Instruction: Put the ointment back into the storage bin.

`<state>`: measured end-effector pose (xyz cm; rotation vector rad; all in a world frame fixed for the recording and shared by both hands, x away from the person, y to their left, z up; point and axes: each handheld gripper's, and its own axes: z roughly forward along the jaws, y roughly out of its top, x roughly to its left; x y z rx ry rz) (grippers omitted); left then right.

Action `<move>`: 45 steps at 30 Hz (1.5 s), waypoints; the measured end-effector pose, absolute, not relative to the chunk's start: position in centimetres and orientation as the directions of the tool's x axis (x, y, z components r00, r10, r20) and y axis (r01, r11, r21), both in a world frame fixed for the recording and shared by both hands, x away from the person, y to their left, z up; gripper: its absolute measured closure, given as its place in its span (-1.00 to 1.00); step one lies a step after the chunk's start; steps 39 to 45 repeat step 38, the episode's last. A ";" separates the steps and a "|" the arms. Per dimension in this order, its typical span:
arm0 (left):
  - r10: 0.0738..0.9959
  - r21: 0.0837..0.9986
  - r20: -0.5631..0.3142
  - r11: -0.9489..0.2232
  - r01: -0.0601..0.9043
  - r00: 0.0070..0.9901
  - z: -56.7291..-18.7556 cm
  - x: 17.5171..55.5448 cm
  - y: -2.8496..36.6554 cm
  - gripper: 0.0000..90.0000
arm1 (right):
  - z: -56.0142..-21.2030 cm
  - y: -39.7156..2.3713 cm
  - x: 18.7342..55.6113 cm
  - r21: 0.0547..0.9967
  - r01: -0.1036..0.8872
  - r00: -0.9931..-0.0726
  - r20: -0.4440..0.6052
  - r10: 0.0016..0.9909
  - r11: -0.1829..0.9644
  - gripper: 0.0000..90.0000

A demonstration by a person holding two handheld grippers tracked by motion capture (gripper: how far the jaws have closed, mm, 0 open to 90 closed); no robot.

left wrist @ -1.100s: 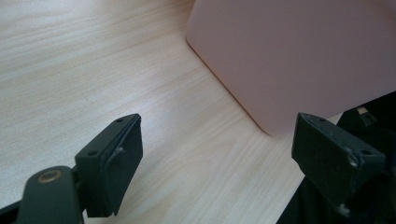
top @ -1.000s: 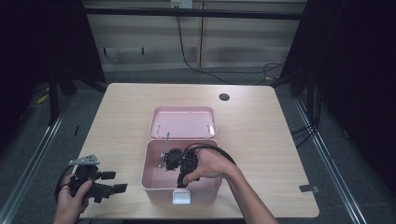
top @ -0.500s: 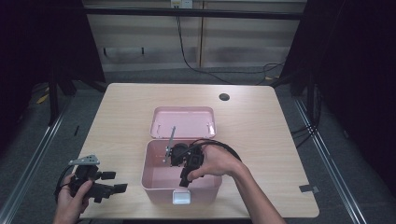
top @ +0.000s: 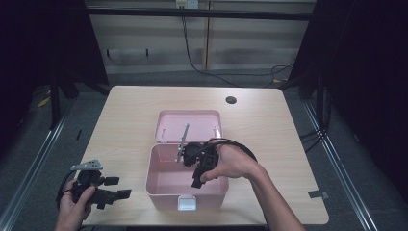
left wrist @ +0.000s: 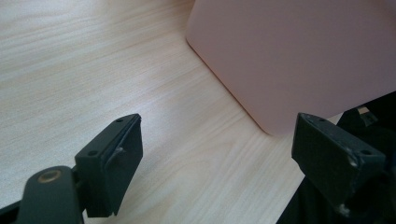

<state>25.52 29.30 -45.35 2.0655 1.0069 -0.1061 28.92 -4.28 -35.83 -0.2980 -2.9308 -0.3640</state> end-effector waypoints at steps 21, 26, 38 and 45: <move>0.624 0.635 -0.393 -0.347 0.690 0.675 -45.4 25.5 29.3 -0.63 | -33.1 -8.9 27.7 0.288 0.274 -0.959 0.152 0.239 0.918 0.45; 0.623 0.635 -0.393 -0.348 0.690 0.676 -45.4 25.5 29.3 -0.63 | -32.7 -10.1 27.4 0.304 0.290 -0.955 0.146 0.257 0.907 0.44; 0.627 0.635 -0.392 -0.345 0.691 0.673 -45.4 25.5 29.3 -0.63 | -32.8 -12.3 26.6 0.342 0.329 -0.944 0.138 0.299 0.880 0.39; 0.627 0.635 -0.392 -0.345 0.691 0.673 -45.4 25.5 29.3 -0.63 | -32.8 -12.3 26.6 0.342 0.329 -0.944 0.138 0.299 0.880 0.39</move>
